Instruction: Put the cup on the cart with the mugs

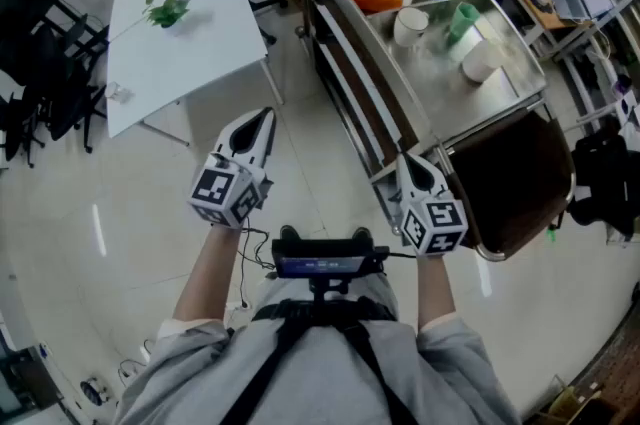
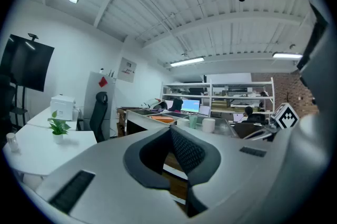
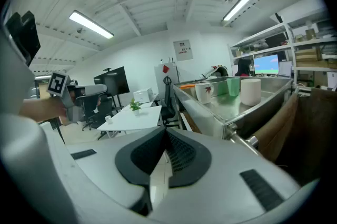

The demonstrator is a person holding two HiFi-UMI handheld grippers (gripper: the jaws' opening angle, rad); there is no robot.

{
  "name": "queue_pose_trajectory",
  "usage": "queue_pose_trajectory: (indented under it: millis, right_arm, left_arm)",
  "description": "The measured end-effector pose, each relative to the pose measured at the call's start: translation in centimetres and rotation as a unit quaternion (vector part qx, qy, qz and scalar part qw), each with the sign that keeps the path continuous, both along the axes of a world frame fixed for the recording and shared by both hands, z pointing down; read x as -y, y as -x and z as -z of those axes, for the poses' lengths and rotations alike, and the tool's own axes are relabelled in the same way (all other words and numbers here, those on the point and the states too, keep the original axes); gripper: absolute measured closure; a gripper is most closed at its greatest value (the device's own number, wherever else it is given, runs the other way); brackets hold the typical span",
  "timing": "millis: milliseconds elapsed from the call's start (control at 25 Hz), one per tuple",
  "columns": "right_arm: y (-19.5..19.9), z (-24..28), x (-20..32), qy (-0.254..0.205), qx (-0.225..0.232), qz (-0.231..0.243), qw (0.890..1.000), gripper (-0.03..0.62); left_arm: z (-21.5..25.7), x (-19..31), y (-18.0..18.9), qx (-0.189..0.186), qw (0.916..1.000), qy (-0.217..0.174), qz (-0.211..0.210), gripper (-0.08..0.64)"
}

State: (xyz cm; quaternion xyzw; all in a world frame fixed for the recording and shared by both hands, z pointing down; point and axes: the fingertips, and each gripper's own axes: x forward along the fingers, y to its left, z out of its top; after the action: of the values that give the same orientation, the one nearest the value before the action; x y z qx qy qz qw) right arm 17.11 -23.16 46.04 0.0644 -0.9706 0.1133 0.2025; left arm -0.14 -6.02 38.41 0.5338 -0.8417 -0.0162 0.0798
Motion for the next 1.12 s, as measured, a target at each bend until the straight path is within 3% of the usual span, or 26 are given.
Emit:
queue_pose_trajectory:
  millis: [320,600,880,1120]
  right_arm:
    - [3.2,-0.7,-2.4,-0.004,0.002,0.041,0.999,0.586]
    - [10.2,-0.9,-8.5,-0.004,0.005,0.118,0.993,0.586]
    - [18.6,-0.2,-19.8,0.0,0.012,0.234,0.972,0.586]
    - [24.4,-0.1,-30.9,0.014,0.03,0.335,0.941,0.586]
  left_arm:
    - [-2.3,-5.3,1.9,-0.012,0.9974,0.018,0.068,0.56]
    - [-3.1,-12.7,5.7,-0.018,0.9897,0.017,0.141,0.56]
    - [-3.0,-24.3,8.6,-0.025,0.9698,0.025,0.241,0.56]
    - [-3.9,-33.8,10.5,-0.03,0.947,0.027,0.319,0.56]
